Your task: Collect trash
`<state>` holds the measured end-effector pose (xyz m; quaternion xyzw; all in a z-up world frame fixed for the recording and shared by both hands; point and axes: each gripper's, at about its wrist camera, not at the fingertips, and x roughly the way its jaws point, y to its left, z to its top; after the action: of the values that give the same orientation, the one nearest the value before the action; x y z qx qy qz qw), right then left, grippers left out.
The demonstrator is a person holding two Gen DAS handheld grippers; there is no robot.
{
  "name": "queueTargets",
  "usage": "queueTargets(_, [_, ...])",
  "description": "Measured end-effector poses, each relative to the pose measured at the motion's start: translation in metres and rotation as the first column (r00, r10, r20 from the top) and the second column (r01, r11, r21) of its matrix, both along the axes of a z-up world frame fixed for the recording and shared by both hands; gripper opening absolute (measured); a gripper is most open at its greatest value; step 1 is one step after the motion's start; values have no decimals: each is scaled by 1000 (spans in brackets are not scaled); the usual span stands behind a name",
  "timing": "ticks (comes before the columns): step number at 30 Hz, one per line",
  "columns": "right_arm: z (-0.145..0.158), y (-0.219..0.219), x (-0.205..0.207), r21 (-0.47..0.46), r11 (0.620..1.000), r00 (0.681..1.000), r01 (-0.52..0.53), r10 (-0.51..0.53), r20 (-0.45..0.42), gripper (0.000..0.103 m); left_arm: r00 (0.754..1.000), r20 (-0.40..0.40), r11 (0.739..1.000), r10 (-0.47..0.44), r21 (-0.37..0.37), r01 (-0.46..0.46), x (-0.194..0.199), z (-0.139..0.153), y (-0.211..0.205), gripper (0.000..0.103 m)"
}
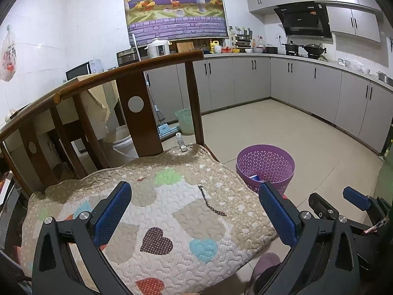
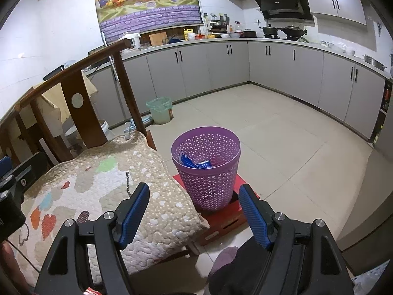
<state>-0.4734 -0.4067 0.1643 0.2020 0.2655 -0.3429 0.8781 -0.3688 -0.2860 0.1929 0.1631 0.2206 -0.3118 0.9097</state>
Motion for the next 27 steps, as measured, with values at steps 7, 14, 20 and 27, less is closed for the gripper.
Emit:
queueTargets(7, [-3, 3, 7, -5, 1000, 999, -14, 14, -30, 79, 999, -39, 999, 32, 43, -31, 10, -10, -2, 103])
queueTargets(14, [-7, 5, 10, -4, 1000, 999, -22, 22, -50, 80, 995, -98, 997, 33, 69, -27, 17, -20, -4, 103])
queueTargets(20, [-8, 6, 12, -2, 1000, 998, -24, 24, -57, 80, 991, -135, 997, 22, 82, -11, 20, -26, -7, 103])
queueTargets(27, [-10, 5, 13, 10, 1000, 998, -25, 25, -65, 80, 986, -165, 996, 8, 88, 7, 21, -29, -9, 103])
